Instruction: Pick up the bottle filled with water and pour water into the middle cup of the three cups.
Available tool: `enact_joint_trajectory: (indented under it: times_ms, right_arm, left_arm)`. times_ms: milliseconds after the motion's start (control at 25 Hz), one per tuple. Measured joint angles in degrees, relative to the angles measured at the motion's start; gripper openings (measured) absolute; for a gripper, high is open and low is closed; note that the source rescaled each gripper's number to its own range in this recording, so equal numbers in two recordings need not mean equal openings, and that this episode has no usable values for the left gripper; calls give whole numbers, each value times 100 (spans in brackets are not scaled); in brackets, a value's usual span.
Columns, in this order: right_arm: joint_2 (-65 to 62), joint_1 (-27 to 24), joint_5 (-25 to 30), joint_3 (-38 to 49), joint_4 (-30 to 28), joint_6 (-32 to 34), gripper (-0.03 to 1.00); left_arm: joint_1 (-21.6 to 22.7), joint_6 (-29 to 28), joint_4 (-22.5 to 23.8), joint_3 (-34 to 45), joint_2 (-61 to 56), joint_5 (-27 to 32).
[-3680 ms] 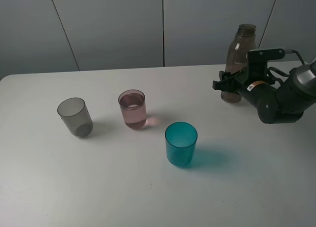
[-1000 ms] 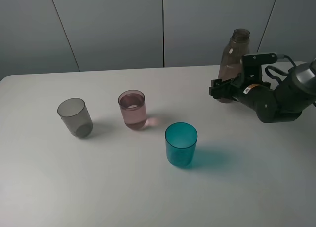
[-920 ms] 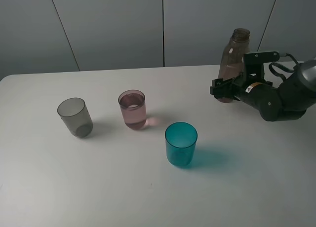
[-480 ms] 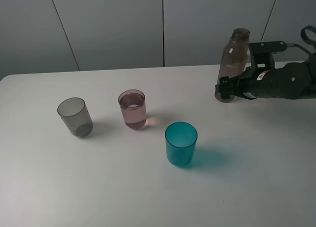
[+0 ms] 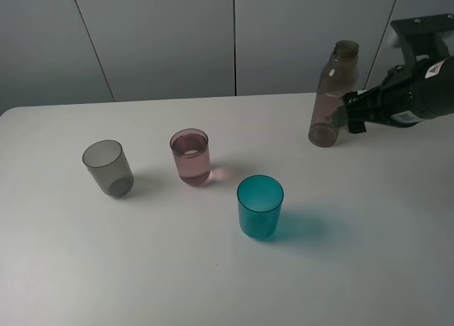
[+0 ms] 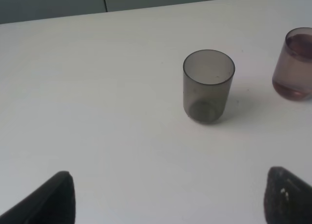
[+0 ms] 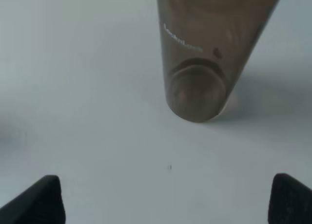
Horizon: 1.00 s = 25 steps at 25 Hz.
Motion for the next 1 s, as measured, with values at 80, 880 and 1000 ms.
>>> enact_joint_trajectory:
  times_ms: [80, 880, 1000]
  right_arm:
    - [-403, 0, 522, 0, -191, -14, 70]
    - [-3492, 0, 4052, 13, -2018, 2408, 70]
    - [-4020, -158, 4410, 13, -1828, 2429, 70]
  left_arm:
    - [0, 0, 0, 0, 0, 0]
    - [0, 12, 0, 0, 0, 0]
    - [0, 12, 0, 0, 0, 0]
